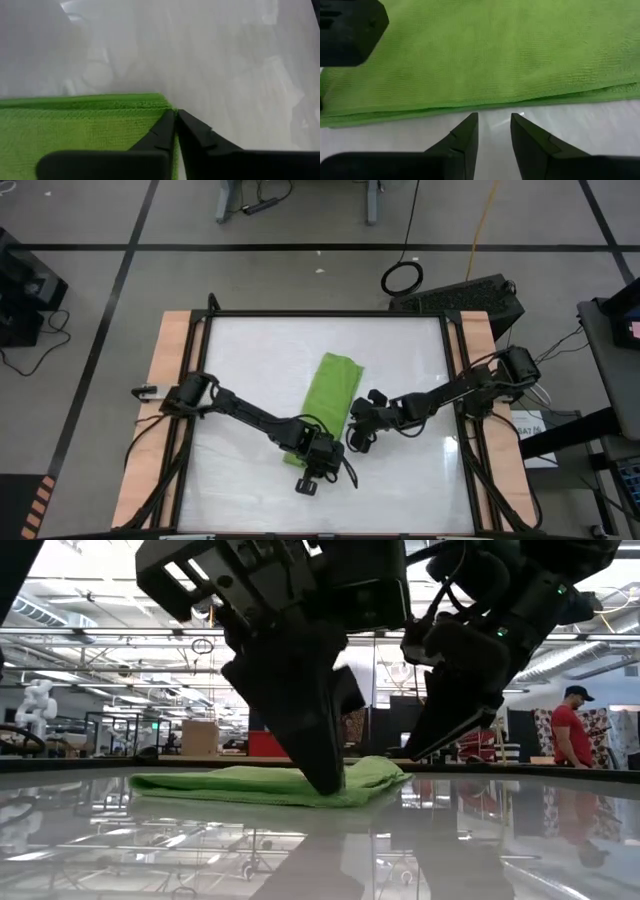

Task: Roll towel into tight, uniform cylinder
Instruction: Roll the green towel

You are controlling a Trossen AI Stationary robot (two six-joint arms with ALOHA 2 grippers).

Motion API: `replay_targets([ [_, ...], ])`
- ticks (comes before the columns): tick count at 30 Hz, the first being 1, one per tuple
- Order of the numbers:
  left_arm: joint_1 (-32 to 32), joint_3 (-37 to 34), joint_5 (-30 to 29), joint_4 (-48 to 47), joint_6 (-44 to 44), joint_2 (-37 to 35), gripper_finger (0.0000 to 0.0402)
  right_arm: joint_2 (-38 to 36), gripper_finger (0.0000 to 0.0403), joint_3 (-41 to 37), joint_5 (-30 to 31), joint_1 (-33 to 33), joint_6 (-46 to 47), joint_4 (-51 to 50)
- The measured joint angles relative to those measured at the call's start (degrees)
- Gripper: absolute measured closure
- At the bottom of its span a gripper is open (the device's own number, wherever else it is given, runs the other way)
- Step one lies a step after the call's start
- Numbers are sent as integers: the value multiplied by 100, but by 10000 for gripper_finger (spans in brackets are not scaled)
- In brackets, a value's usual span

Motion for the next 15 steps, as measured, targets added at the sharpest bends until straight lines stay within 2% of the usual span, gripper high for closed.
replay_targets([
  [11, 46, 0, -2, 268, 52, 13, 238, -72, 298, 0, -4, 319, -246, -394],
  [15, 59, -2, -33, 209, 189, -97, 208, -334, 298, 0, 9, 411, -534, -768],
])
